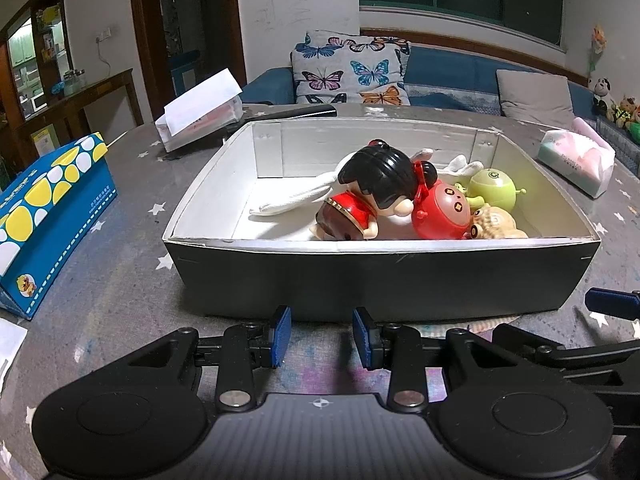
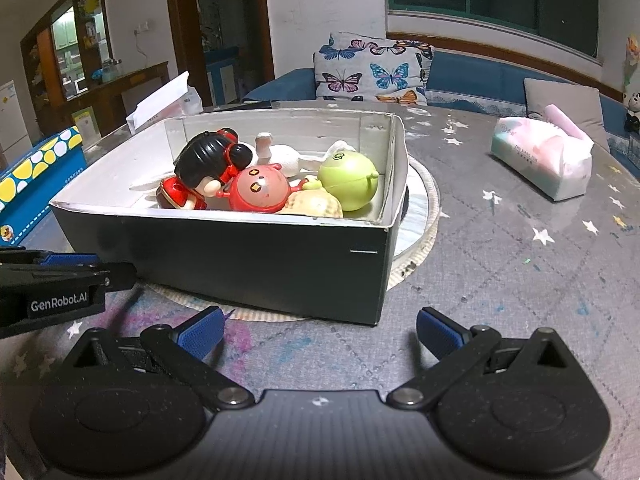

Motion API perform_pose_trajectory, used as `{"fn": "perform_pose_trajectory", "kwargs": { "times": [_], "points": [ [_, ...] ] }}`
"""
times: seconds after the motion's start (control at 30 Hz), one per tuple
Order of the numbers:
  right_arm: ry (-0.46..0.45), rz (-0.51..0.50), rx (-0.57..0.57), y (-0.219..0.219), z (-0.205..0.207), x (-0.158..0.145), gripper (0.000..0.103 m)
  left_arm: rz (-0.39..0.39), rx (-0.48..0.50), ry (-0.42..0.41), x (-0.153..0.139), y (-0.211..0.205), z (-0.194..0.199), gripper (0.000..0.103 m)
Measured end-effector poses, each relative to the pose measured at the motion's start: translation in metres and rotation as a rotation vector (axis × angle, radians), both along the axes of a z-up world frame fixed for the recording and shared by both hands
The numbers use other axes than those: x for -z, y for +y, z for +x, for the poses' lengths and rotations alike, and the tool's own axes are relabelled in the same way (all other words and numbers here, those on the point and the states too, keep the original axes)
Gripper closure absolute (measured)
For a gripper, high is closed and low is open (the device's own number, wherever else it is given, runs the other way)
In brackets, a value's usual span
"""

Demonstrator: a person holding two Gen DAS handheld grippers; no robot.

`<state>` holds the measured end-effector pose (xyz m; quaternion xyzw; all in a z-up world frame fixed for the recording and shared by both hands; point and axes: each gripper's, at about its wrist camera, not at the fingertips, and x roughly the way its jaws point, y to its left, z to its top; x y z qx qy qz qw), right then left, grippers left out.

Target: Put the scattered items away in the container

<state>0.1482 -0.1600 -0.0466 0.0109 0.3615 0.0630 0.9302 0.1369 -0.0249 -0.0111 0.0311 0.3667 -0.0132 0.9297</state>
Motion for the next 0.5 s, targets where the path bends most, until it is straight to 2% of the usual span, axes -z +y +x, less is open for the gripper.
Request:
{"fn": "perform_pose_trajectory", "kwargs": {
  "times": [0.5],
  "points": [
    [-0.001, 0.001, 0.001, 0.0001, 0.0013, -0.0005, 0.000, -0.004, 0.004, -0.008, 0.0005, -0.0020, 0.0002, 0.067]
  ]
}}
